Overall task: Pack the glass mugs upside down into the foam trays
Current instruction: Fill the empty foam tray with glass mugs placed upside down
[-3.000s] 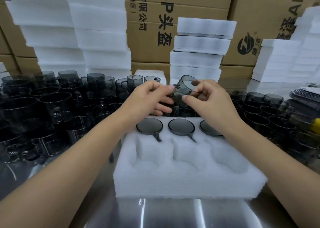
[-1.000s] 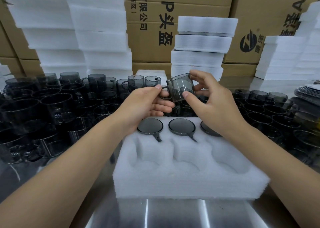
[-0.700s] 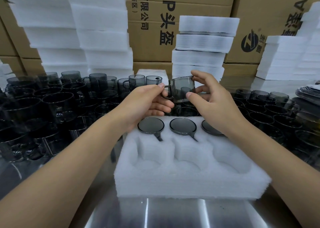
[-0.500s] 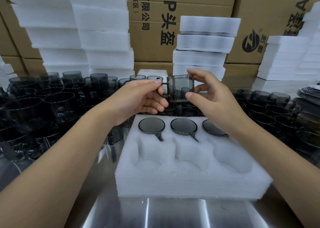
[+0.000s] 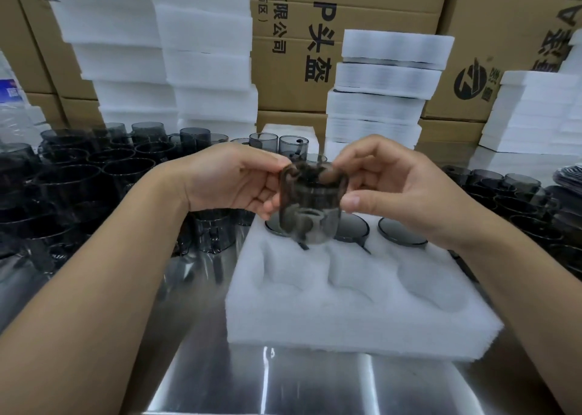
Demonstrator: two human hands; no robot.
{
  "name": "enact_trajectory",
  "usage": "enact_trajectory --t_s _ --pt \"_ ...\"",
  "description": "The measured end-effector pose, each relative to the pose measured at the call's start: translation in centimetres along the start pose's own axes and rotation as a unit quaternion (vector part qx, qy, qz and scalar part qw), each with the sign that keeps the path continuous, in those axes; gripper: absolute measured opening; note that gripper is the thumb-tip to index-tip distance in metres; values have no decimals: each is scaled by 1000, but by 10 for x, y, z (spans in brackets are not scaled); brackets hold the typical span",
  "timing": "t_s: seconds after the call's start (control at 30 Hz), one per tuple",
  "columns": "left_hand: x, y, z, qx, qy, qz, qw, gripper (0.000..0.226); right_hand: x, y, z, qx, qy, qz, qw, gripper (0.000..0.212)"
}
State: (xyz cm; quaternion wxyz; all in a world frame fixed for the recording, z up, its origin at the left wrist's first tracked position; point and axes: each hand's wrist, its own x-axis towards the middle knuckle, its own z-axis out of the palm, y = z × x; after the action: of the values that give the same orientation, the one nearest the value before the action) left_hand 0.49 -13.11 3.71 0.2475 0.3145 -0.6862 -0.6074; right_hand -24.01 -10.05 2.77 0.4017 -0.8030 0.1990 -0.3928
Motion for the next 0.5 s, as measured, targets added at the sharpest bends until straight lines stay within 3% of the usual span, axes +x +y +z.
enact_trajectory --t_s 0.07,0.17,0.23,0.33,0.5 --pt "-3 1 1 45 -29 -38 998 24 -1 -6 8 -11 7 -18 1000 13" --pt "-6 4 5 65 -49 -76 994 21 -4 -13 17 -32 -18 -12 999 23" --pt "-6 5 6 58 -42 -83 994 28 -5 -15 19 -42 -30 -3 999 26" --pt "-7 6 4 73 -42 -97 992 47 -6 -14 19 -34 -49 22 998 15" --pt "-13 8 1 148 -64 -138 977 26 -6 -8 28 -31 -99 69 992 19"
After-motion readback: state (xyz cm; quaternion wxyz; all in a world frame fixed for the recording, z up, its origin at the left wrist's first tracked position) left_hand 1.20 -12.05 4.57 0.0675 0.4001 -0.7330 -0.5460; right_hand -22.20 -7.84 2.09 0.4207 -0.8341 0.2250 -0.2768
